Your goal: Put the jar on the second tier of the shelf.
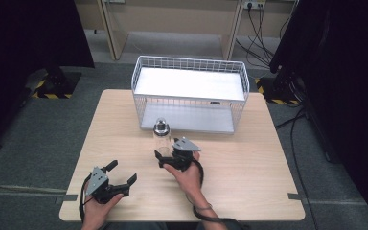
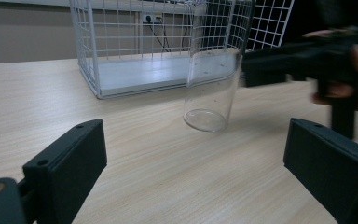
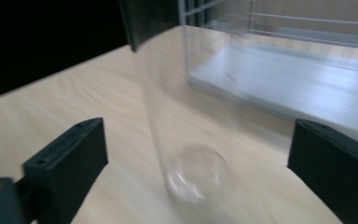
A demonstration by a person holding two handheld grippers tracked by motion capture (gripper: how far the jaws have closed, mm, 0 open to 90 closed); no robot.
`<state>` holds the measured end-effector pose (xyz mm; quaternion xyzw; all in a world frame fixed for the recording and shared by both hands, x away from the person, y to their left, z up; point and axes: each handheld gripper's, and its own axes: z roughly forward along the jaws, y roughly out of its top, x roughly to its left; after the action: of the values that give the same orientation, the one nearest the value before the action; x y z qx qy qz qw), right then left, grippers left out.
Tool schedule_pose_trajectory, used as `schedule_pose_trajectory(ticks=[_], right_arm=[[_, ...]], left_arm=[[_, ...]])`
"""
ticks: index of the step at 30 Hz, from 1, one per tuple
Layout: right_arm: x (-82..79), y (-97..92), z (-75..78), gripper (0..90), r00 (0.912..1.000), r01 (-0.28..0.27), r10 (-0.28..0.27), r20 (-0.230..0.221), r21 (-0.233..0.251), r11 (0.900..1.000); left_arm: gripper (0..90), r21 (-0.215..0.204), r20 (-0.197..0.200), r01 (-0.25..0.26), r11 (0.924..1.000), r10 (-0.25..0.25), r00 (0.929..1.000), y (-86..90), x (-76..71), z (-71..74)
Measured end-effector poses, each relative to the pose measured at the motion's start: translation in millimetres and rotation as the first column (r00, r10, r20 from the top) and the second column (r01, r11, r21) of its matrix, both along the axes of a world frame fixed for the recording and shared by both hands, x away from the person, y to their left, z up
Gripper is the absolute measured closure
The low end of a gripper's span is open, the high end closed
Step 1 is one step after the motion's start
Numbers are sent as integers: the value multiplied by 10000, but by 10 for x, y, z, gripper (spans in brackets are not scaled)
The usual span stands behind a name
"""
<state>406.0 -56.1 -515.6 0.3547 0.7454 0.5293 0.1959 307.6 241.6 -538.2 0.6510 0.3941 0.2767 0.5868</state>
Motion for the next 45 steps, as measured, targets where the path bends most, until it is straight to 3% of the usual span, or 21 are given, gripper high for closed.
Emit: schedule_pose_trajectory(ticks=[1,2,3,4,5,6,7,8,9,10,11,12,15,18,24,45], right_arm=[[-172,-383,-7,28,9994,341,-341,47,-40,9994],[-172,-383,-7,28,9994,341,-341,47,-40,9994],[-339,-794,-15,19,9967,802,-800,129,-151,9967],[-409,-997,-23,19,9943,1057,-1054,136,-225,9941],[-409,-997,-23,19,9943,1057,-1054,136,-225,9941],[-468,-1195,-31,19,9914,1307,-1305,113,-292,9910],[-566,-1559,-46,18,9799,1993,-1988,158,-412,9791],[-566,-1559,-46,18,9799,1993,-1988,158,-412,9791],[-608,-1713,-49,18,9734,2290,-2287,133,-381,9727],[-643,-1849,-50,18,9661,2579,-2574,173,-356,9655],[-698,-2059,-54,20,9521,3055,-3047,274,-322,9517],[-698,-2059,-54,20,9521,3055,-3047,274,-322,9517],[-744,-2260,-66,21,9332,3584,-3575,359,-210,9333],[-770,-2352,-71,21,9221,3853,-3849,400,-27,9228],[-792,-2392,-81,24,9121,4065,-4072,465,252,9133],[-792,-2396,-81,25,9120,4068,-4079,435,307,9130]], left_arm=[[53,-29,-24,3,10000,-3,10000,5,-4,0],[53,-81,-61,-8,10000,7,10000,9,-10,1],[53,-85,-56,2,10000,-3,10000,10,-13,4],[53,-126,-24,14,9999,-14,10000,10,-17,12],[53,-247,-14,10,9997,-10,10000,5,-20,24],[51,-310,21,18,9995,-17,10000,0,-23,39],[51,-298,92,48,9995,-45,9999,-8,-24,57],[51,-291,128,70,9996,-66,9999,-18,-24,73],[51,-312,163,101,9995,-96,9998,-31,-20,87],[51,-313,177,142,9994,-137,9997,-43,-12,99],[51,-296,175,169,9994,-164,9997,-54,-2,110],[51,-290,167,180,9994,-176,9997,-65,9,120],[51,-187,180,273,9995,-270,9995,-103,35,143],[51,-148,179,358,9993,-355,9992,-141,68,151],[51,-99,262,485,9988,-482,9985,-251,210,194],[91,411,286,860,9954,-872,9958,-736,821,236]])
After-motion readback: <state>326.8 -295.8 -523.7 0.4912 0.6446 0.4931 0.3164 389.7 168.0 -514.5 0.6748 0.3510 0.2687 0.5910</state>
